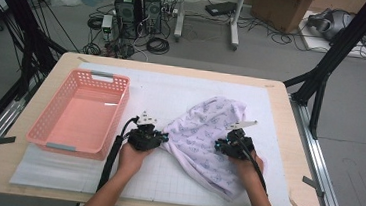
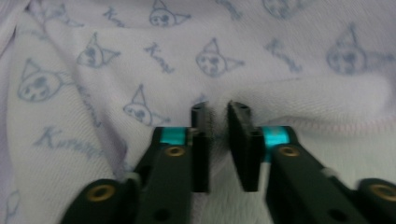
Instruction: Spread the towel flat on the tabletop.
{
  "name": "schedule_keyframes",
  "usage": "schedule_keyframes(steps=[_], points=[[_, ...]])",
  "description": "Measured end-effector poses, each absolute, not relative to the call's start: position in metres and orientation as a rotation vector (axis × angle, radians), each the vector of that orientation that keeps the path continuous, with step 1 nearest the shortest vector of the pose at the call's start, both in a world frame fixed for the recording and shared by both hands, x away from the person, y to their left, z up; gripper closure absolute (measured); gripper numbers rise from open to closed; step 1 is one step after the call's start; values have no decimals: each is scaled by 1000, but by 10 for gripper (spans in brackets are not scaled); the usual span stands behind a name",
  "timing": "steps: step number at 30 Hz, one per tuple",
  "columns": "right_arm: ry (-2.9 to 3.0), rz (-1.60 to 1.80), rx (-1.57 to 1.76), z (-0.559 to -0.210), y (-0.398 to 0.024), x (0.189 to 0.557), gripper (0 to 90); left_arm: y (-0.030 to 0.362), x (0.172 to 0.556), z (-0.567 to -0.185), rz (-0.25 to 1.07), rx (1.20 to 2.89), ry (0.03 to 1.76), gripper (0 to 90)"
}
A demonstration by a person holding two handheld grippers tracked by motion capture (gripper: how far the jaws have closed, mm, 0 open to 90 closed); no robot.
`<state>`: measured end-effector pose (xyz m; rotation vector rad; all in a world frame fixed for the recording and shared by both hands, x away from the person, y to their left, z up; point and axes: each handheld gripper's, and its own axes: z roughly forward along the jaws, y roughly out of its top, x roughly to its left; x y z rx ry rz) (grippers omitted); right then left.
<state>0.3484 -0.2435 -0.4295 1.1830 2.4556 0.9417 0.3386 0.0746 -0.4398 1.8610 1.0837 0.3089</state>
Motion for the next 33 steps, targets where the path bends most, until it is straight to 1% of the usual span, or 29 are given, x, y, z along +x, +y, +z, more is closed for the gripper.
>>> schedule_keyframes(steps=[3,7,10,11,13,14,15,16,20,22,23,25,28,29,31,33], points=[[2361,975,1167,-423,-242,361,843,81,345,-439,358,1786,1134,808],[2207,1014,1200,-410,-250,382,850,92,355,-445,420,1724,1182,808],[2120,1031,1234,-400,-254,398,855,89,358,-448,444,1699,1176,799],[2089,1007,1221,-396,-253,403,856,86,359,-447,453,1722,1177,764],[1989,958,1226,-389,-254,411,856,83,359,-446,432,1704,1180,619],[1930,952,1246,-385,-257,413,855,82,359,-445,427,1690,1177,568],[1870,941,1260,-381,-260,415,847,82,357,-443,421,1686,1166,529],[1814,939,1280,-379,-265,415,833,81,356,-442,414,1692,1152,525],[1780,1010,1346,-379,-278,412,706,76,349,-440,381,1752,1095,503],[1785,1047,1343,-379,-281,406,629,73,346,-439,322,1775,1079,478],[1792,1061,1337,-379,-283,403,610,70,343,-439,296,1785,1064,474],[1809,1102,1332,-378,-287,396,592,62,337,-438,264,1828,1021,461],[1849,1130,1294,-378,-294,382,573,50,330,-440,226,1874,975,414],[1877,1136,1295,-379,-297,378,552,45,328,-440,221,1885,967,402],[1906,1132,1276,-382,-302,367,553,35,326,-441,219,1908,958,366],[1930,1123,1267,-388,-307,356,553,26,324,-443,212,1944,935,363]])
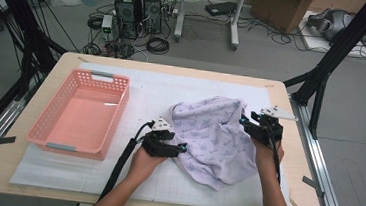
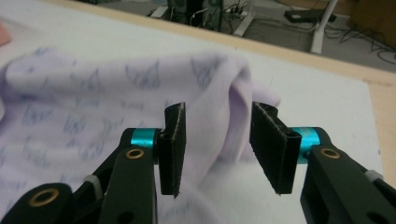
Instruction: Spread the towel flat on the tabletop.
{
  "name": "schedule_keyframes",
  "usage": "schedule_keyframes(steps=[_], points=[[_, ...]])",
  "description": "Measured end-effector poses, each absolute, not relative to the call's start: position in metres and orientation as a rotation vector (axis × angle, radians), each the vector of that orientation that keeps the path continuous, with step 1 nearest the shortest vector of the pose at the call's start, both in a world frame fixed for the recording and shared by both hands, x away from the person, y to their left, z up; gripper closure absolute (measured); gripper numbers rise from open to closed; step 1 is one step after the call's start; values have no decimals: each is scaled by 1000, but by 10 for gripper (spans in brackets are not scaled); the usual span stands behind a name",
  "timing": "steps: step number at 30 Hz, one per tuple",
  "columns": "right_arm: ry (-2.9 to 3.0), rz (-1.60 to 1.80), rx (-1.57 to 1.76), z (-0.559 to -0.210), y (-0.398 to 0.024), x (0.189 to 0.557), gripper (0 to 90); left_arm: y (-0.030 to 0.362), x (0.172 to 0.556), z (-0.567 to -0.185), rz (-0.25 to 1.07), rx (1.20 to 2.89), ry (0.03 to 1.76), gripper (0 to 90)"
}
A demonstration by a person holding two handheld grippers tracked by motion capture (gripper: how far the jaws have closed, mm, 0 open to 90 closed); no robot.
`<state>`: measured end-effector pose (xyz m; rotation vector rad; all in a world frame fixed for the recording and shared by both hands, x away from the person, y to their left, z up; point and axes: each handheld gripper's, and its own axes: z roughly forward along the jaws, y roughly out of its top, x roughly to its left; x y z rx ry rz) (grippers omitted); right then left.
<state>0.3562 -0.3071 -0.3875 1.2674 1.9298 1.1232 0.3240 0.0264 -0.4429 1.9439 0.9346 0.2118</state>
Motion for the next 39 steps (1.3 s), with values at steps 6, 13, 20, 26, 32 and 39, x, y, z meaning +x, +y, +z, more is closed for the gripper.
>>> schedule_keyframes(steps=[6,13,20,26,32,39], points=[[1988,1150,1285,-407,-325,327,529,7,317,-449,220,2068,837,394],[2049,1148,1304,-427,-332,312,502,8,309,-447,357,2146,742,790],[2055,1156,1296,-427,-334,309,502,53,311,-443,335,2045,879,836],[2126,1090,1317,-435,-332,311,504,95,312,-441,396,1956,994,836],[2243,1013,1270,-448,-315,313,577,100,313,-444,394,1914,1045,686],[2387,999,1220,-438,-325,291,842,101,311,-446,374,1916,1065,472]])
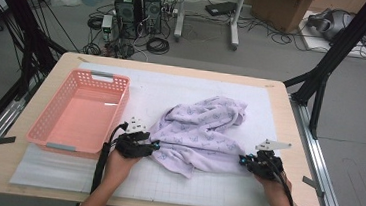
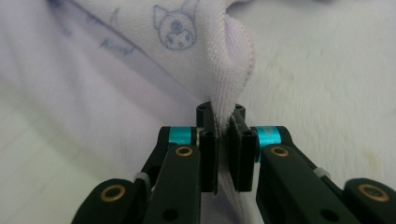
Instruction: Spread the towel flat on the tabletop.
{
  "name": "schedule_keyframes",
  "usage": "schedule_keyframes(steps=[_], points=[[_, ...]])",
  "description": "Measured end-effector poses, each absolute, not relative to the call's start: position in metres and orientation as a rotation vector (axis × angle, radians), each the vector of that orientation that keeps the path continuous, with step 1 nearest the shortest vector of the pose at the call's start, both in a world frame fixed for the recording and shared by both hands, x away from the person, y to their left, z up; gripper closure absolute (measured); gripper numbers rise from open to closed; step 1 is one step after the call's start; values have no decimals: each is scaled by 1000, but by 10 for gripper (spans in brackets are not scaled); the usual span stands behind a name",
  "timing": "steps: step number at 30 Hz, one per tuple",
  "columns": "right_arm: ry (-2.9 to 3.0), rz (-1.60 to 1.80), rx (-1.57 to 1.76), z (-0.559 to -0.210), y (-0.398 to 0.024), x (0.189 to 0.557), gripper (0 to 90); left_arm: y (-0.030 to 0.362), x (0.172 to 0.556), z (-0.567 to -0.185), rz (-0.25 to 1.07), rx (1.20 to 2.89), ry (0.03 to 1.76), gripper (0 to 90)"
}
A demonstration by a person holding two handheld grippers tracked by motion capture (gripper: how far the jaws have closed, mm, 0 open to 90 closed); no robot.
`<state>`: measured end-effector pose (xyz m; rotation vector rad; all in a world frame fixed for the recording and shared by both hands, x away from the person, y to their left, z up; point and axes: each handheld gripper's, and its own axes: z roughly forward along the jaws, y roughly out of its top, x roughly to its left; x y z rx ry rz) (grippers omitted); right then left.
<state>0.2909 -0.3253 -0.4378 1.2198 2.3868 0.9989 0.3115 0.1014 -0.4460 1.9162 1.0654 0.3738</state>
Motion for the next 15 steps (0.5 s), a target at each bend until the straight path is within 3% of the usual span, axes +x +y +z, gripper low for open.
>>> schedule_keyframes(steps=[7,10,15], points=[[2518,997,1165,-432,-353,242,826,100,310,-449,330,1920,1056,428],[2477,1047,1175,-423,-360,235,648,96,311,-451,314,1925,1056,424],[2246,1213,1244,-402,-357,251,588,89,310,-451,348,1952,1052,457]])
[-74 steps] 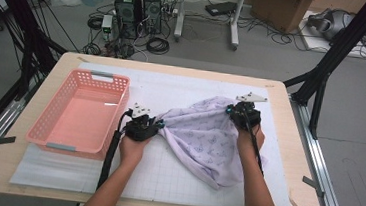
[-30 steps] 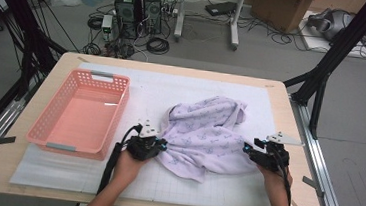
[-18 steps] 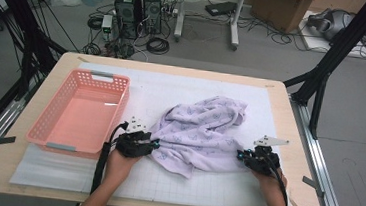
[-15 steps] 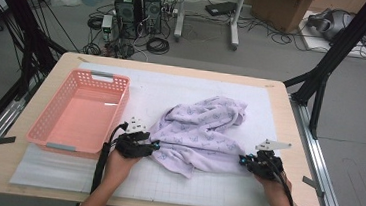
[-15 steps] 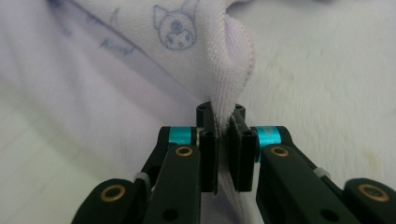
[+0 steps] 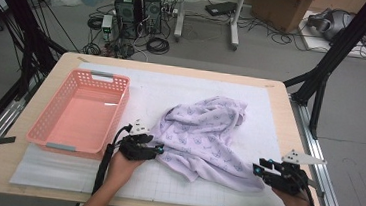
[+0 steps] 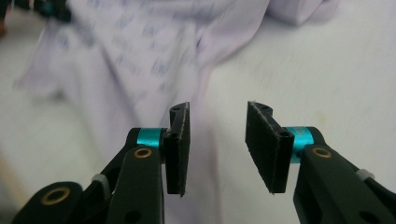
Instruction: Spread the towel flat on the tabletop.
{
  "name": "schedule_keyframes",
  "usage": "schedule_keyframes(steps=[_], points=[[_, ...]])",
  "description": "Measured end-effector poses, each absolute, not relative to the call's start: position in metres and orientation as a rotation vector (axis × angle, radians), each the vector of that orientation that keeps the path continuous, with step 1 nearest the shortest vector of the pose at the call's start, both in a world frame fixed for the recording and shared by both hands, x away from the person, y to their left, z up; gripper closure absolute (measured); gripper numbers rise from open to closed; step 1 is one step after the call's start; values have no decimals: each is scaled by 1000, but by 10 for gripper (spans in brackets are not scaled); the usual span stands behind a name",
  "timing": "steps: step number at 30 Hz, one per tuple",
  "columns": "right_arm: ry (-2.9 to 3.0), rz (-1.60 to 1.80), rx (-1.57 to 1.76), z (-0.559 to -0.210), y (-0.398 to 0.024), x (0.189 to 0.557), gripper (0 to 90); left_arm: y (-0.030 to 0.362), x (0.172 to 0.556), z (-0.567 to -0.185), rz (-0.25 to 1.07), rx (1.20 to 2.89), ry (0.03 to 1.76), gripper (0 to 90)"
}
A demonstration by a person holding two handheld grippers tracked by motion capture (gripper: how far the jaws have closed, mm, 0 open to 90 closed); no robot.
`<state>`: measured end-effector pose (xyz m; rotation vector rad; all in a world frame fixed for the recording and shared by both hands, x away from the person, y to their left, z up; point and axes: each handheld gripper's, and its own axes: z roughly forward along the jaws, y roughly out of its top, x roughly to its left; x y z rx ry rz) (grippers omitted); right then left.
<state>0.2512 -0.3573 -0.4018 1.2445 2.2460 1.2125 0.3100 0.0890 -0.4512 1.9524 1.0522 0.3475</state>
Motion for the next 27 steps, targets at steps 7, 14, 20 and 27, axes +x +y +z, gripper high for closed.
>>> schedule_keyframes(steps=[7,14,20,27], points=[[2239,1140,1299,-420,-321,308,591,91,318,-446,453,1955,1088,822],[2351,1046,1288,-442,-279,347,586,102,331,-450,450,1833,1184,825],[2288,942,1222,-438,-277,366,878,101,331,-450,445,1825,1174,808],[1960,916,1379,-425,-305,392,881,102,330,-450,423,1823,1131,752]])
